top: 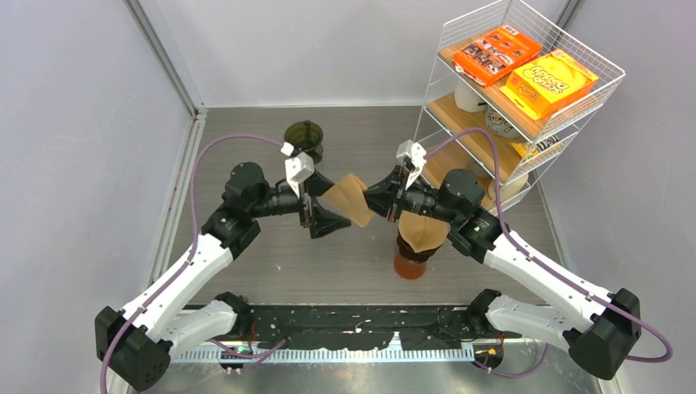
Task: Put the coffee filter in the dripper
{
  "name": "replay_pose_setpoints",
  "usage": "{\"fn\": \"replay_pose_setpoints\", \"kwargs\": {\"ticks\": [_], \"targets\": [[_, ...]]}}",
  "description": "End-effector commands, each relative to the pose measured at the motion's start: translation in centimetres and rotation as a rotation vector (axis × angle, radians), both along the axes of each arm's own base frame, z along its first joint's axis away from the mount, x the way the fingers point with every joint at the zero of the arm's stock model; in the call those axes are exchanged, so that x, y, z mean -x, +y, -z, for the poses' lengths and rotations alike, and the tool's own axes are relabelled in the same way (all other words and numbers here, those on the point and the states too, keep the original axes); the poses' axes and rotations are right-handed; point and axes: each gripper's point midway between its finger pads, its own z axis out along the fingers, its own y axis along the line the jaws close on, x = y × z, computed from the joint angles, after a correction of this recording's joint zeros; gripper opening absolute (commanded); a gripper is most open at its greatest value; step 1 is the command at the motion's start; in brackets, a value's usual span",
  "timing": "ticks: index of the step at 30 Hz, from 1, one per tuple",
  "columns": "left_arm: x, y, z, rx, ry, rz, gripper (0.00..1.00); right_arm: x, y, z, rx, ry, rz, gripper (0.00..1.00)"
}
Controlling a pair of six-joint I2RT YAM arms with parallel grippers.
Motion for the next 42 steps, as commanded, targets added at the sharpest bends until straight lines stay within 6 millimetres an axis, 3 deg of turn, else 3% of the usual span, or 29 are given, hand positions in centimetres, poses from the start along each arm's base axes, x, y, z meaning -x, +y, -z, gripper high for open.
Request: {"fn": "replay_pose_setpoints", "kwargs": {"ticks": [1, 2, 3, 4, 5, 6, 7, 8, 9, 10, 13, 21, 27, 33, 42], "targets": [[-8.0, 3.1, -1.5, 0.064, 0.072, -0.56, 1.0, -6.7, -2.6, -1.1, -0.006, 0.096, 0.414, 0.05], [-10.2, 4.8, -1.1, 0.086, 0.105, -0.728, 1.0, -7.5, -3.1, -1.4, -0.022, 0.132, 0.472, 0.05], [-11.7, 6.3, -0.6, 0.105, 0.144, -0.861, 1.0, -9.4, -4.3, 0.0, 0.009, 0.184, 0.604, 0.05], [-12.9, 7.9, 0.0, 0.107, 0.181, -0.981, 0.99, -10.8, -5.3, 1.0, 0.038, 0.249, 0.704, 0.05], [-13.0, 8.0, 0.1, 0.104, 0.193, -0.996, 1.0, -11.4, -5.6, 0.3, 0.034, 0.265, 0.746, 0.05], [-12.9, 7.7, 0.0, 0.103, 0.19, -0.98, 1.0, -12.1, -6.3, 2.1, 0.09, 0.316, 0.831, 0.05], [-12.7, 7.2, -0.2, 0.106, 0.182, -0.963, 1.0, -12.6, -6.5, 1.1, 0.077, 0.323, 0.871, 0.05], [-12.6, 6.7, -0.5, 0.109, 0.167, -0.953, 1.0, -13.0, -7.0, 2.5, 0.13, 0.342, 0.943, 0.05], [-12.5, 6.2, -0.7, 0.11, 0.154, -0.952, 1.0, -13.3, -7.1, 1.7, 0.12, 0.346, 0.973, 0.05], [-12.3, 5.5, -0.8, 0.108, 0.143, -0.94, 1.0, -13.6, -7.4, 2.8, 0.164, 0.353, 1.029, 0.05], [-11.9, 3.6, -1.1, 0.094, 0.12, -0.889, 1.0, -14.1, -7.6, 2.7, 0.172, 0.375, 1.114, 0.05], [-12.0, -1.1, -0.3, 0.117, 0.187, -0.828, 1.0, -13.9, -5.8, 3.7, 0.187, 0.425, 1.093, 0.05], [-11.3, -3.5, 0.4, 0.099, 0.209, -0.756, 0.99, -14.0, -5.2, 3.8, 0.194, 0.439, 1.089, 0.05], [-12.3, -3.5, 0.5, 0.129, 0.233, -0.807, 1.0, -13.5, -3.9, 4.1, 0.197, 0.457, 1.013, 0.05], [-13.8, -2.7, 1.7, 0.094, 0.276, -0.918, 0.99, -13.1, -3.5, 4.5, 0.188, 0.473, 0.984, 0.05]]}}
